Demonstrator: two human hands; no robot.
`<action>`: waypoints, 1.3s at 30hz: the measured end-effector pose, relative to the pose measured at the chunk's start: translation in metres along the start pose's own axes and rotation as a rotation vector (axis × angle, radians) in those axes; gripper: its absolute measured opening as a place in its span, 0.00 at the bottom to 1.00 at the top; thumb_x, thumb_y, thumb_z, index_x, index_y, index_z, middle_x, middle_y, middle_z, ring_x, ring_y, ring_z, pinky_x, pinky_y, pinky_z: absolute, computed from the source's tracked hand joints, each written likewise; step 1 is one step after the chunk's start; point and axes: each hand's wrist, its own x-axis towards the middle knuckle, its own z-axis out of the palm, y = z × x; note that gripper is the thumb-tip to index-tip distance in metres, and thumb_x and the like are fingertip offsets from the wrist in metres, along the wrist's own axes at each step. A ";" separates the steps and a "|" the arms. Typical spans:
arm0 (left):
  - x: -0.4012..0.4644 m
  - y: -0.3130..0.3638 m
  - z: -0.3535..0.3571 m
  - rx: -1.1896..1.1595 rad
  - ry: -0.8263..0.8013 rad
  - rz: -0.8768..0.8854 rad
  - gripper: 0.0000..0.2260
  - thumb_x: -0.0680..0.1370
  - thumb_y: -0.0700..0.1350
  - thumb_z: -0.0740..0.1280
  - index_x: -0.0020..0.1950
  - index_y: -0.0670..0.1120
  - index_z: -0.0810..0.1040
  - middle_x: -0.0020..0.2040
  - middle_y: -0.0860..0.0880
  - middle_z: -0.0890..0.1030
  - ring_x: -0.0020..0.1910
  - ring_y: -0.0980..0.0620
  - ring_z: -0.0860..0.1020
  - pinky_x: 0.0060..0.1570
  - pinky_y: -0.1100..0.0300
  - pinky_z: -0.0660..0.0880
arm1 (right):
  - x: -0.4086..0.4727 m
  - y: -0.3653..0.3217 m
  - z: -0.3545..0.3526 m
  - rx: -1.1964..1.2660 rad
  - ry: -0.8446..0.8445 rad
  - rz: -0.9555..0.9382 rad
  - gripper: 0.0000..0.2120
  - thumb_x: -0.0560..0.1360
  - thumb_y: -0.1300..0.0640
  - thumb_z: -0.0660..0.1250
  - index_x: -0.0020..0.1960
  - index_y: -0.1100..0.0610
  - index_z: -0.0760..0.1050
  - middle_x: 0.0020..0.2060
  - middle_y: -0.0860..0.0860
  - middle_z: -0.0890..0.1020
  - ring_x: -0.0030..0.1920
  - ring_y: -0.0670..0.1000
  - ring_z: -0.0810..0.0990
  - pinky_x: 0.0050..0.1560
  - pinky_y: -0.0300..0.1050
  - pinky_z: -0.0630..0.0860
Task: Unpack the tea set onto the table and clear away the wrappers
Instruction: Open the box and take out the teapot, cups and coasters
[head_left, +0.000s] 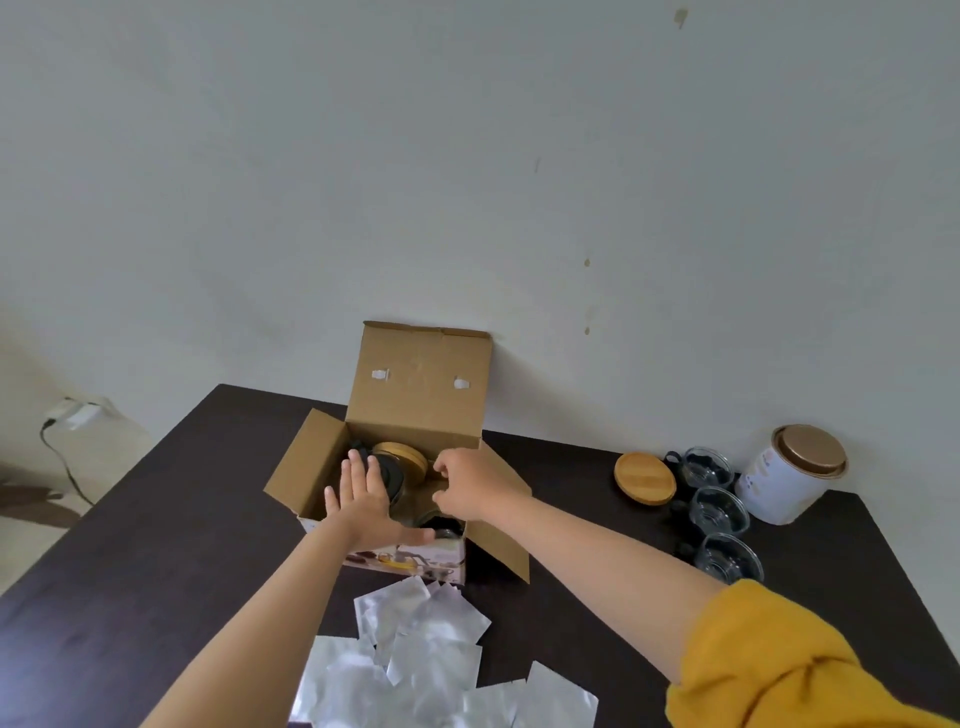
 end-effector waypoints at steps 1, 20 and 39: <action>0.001 -0.001 -0.001 -0.014 -0.014 0.000 0.62 0.64 0.72 0.67 0.74 0.41 0.29 0.73 0.41 0.26 0.73 0.43 0.29 0.73 0.43 0.38 | 0.008 -0.003 0.002 -0.057 -0.062 0.014 0.08 0.74 0.62 0.67 0.53 0.57 0.75 0.47 0.54 0.78 0.48 0.54 0.79 0.38 0.40 0.71; 0.009 -0.007 -0.005 -0.070 -0.081 0.010 0.63 0.64 0.62 0.75 0.73 0.42 0.27 0.73 0.42 0.25 0.73 0.43 0.28 0.72 0.43 0.35 | 0.042 -0.017 0.036 -0.446 -0.313 0.064 0.15 0.72 0.50 0.70 0.52 0.59 0.74 0.43 0.54 0.78 0.44 0.55 0.79 0.42 0.46 0.75; -0.001 0.003 -0.004 -0.134 0.051 -0.071 0.68 0.50 0.81 0.58 0.76 0.45 0.33 0.76 0.44 0.31 0.75 0.44 0.33 0.73 0.40 0.39 | -0.033 0.059 -0.076 0.005 0.164 0.165 0.20 0.58 0.49 0.74 0.42 0.59 0.72 0.40 0.54 0.78 0.38 0.52 0.76 0.32 0.44 0.70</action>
